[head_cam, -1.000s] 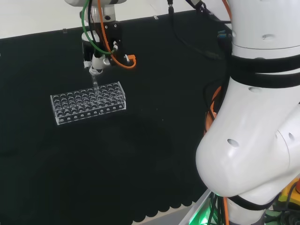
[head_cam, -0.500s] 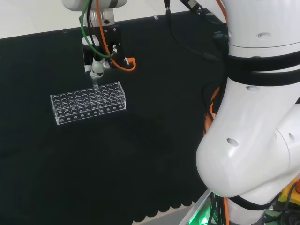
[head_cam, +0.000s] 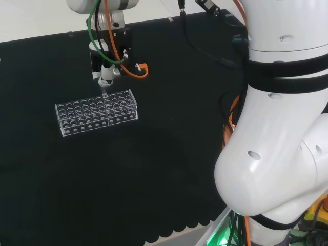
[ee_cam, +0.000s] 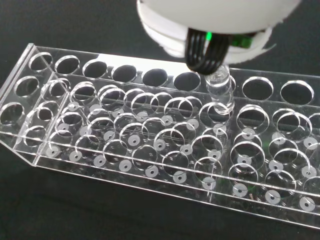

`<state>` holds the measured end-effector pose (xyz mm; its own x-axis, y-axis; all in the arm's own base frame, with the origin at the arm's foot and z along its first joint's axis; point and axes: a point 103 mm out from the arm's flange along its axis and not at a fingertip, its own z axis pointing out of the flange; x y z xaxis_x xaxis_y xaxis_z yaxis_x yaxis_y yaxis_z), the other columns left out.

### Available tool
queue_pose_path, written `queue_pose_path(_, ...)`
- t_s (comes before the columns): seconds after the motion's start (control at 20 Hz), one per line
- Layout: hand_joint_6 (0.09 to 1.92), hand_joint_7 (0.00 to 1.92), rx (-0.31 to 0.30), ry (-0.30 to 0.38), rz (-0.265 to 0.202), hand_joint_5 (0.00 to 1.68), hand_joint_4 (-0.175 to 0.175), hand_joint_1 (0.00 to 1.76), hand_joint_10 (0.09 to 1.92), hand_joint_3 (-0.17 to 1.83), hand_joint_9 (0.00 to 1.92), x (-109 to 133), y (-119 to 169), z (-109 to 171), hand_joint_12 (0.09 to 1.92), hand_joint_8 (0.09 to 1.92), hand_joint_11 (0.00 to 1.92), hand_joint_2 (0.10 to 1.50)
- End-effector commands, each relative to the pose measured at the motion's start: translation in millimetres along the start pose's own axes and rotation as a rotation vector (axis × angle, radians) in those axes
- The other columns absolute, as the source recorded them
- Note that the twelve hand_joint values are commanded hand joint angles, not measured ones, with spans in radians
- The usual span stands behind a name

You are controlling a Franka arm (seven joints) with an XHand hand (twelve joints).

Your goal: Put the test tube back in the rack.

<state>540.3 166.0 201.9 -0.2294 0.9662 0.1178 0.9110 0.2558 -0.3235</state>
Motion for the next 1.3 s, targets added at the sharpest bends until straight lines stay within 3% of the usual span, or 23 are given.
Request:
queue_pose_path(0.05, 0.45, 1.54, 0.001, 0.006, -0.001, 1.36, -0.175, 1.44, 0.54, 0.66, 1.31, -0.9, -0.6, 1.1, 1.09, 0.32, 1.05, 0.59)
queue_pose_path(1.3, 0.45, 1.54, 0.002, 0.0, -0.005, 1.37, -0.175, 1.44, 0.53, 0.67, 1.32, 0.5, 6.2, -4.8, 1.11, 0.32, 1.07, 0.59)
